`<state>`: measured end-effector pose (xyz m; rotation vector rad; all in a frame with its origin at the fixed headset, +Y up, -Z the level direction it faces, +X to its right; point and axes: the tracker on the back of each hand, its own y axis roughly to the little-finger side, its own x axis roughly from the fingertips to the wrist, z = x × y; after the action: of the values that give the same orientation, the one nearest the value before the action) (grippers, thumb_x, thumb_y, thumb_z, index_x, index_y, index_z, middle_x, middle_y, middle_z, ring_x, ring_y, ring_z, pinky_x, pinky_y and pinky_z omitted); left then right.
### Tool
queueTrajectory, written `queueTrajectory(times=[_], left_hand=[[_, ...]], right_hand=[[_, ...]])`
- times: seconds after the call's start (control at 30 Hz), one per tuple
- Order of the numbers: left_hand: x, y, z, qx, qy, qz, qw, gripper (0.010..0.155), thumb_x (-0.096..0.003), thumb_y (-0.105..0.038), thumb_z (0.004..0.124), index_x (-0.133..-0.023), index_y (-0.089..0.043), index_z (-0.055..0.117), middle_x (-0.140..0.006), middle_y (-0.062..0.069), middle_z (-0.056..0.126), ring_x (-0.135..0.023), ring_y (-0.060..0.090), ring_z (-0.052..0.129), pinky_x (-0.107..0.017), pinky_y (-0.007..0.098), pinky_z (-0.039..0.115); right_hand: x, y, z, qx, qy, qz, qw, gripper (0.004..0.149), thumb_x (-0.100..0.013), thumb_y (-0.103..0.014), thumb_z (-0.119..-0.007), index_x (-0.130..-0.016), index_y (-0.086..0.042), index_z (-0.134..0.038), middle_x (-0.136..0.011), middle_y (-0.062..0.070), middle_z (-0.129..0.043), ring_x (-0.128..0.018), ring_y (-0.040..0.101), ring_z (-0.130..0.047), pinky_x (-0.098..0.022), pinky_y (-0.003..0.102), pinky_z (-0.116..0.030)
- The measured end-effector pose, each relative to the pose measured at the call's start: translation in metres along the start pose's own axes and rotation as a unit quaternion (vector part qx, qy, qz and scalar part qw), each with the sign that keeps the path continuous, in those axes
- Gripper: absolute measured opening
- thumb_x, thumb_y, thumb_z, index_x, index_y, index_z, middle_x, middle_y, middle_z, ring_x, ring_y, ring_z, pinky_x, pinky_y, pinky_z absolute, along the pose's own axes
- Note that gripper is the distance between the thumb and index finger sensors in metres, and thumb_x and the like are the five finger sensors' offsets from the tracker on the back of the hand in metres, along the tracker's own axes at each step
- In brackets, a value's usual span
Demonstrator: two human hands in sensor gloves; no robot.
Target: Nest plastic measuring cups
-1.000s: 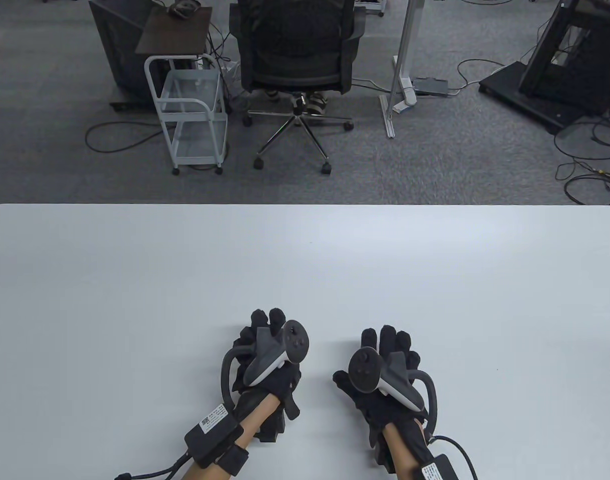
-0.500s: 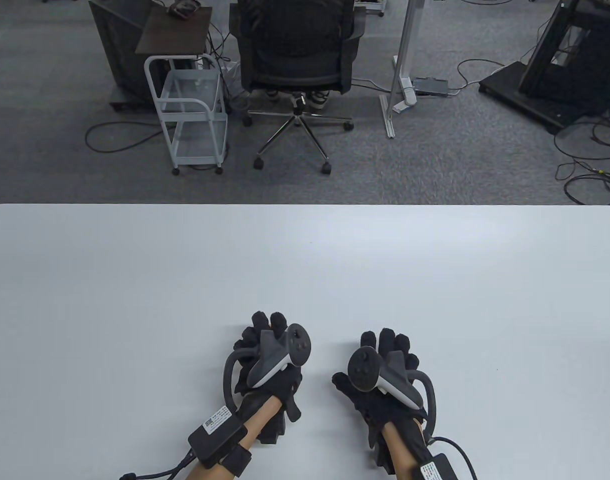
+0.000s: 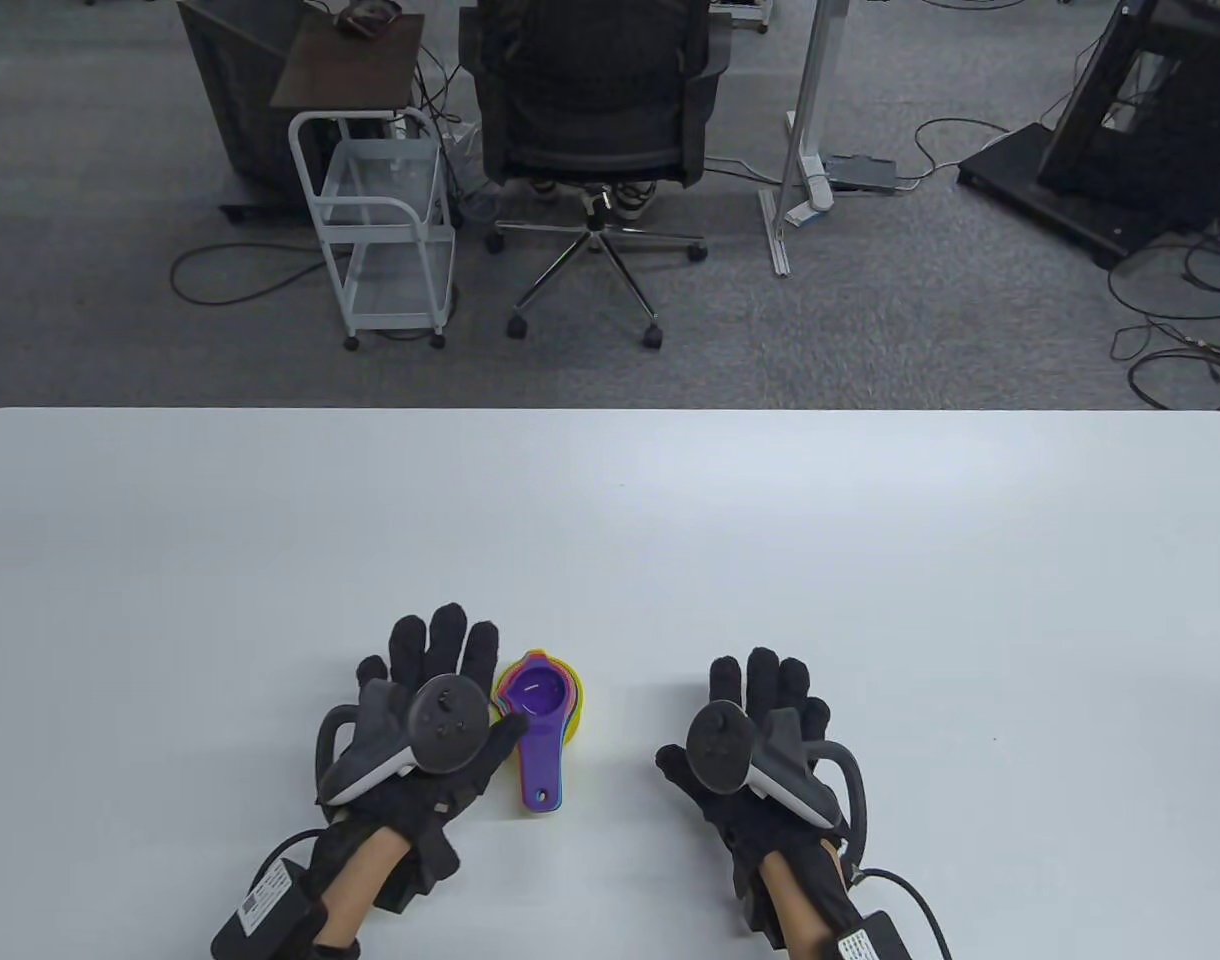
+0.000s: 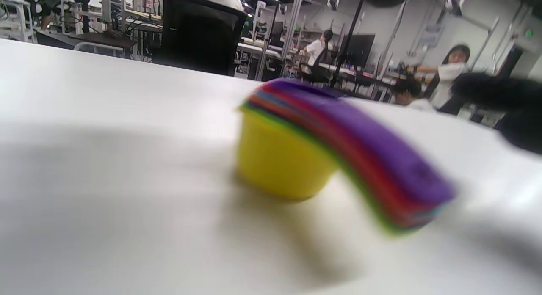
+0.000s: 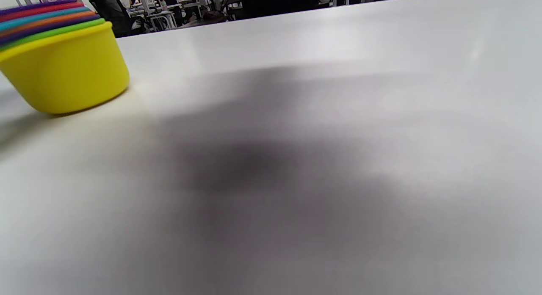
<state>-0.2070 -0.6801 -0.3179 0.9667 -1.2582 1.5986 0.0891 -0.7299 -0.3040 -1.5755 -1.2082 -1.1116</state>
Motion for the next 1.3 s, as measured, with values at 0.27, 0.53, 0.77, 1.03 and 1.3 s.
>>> queueTrajectory(times=[0.27,0.53,0.77,1.03,1.3], left_hand=[[0.001,0.048,0.026,-0.019,0.022,-0.051,0.998,0.087,-0.0550,-0.067,0.051,-0.117,-0.018,0.013,-0.121,0.019,0.005,-0.103,0.060,0.008,-0.060,0.082,0.014],[0.005,0.057,0.026,0.007,0.019,-0.066,0.998,0.088,-0.0548,-0.067,0.051,-0.116,-0.017,0.013,-0.121,0.019,0.006,-0.104,0.060,0.011,-0.061,0.082,0.016],[0.010,0.044,0.020,0.020,0.001,-0.045,0.999,0.088,-0.0546,-0.067,0.050,-0.116,-0.017,0.013,-0.121,0.020,0.007,-0.104,0.061,0.012,-0.061,0.082,0.016],[0.009,0.040,0.024,0.007,0.009,-0.052,0.999,0.088,-0.0545,-0.067,0.050,-0.116,-0.017,0.013,-0.121,0.020,0.007,-0.104,0.061,0.013,-0.061,0.082,0.017],[0.009,0.039,0.026,0.000,0.017,-0.056,0.998,0.088,-0.0544,-0.067,0.050,-0.116,-0.016,0.013,-0.121,0.020,0.007,-0.103,0.062,0.013,-0.061,0.082,0.017]], right_hand=[[-0.003,-0.005,-0.003,0.017,0.002,0.008,1.000,0.095,-0.055,-0.062,-0.045,-0.110,-0.001,0.003,-0.108,0.044,0.011,-0.091,0.067,0.004,-0.065,0.079,-0.012],[-0.002,-0.005,-0.002,0.016,0.008,0.010,1.000,0.096,-0.055,-0.062,-0.045,-0.110,-0.001,0.003,-0.108,0.044,0.011,-0.091,0.067,0.004,-0.065,0.079,-0.012],[-0.004,-0.004,-0.005,0.015,0.004,0.011,1.000,0.095,-0.055,-0.062,-0.045,-0.110,-0.001,0.003,-0.109,0.043,0.012,-0.092,0.066,0.005,-0.066,0.079,-0.011],[-0.005,-0.005,-0.006,0.017,-0.002,0.013,1.000,0.095,-0.055,-0.062,-0.045,-0.110,-0.001,0.003,-0.109,0.043,0.011,-0.092,0.066,0.005,-0.065,0.079,-0.011],[-0.001,-0.004,-0.003,0.009,0.009,0.013,1.000,0.096,-0.055,-0.062,-0.045,-0.110,0.000,0.003,-0.108,0.044,0.011,-0.091,0.067,0.004,-0.065,0.079,-0.012]])
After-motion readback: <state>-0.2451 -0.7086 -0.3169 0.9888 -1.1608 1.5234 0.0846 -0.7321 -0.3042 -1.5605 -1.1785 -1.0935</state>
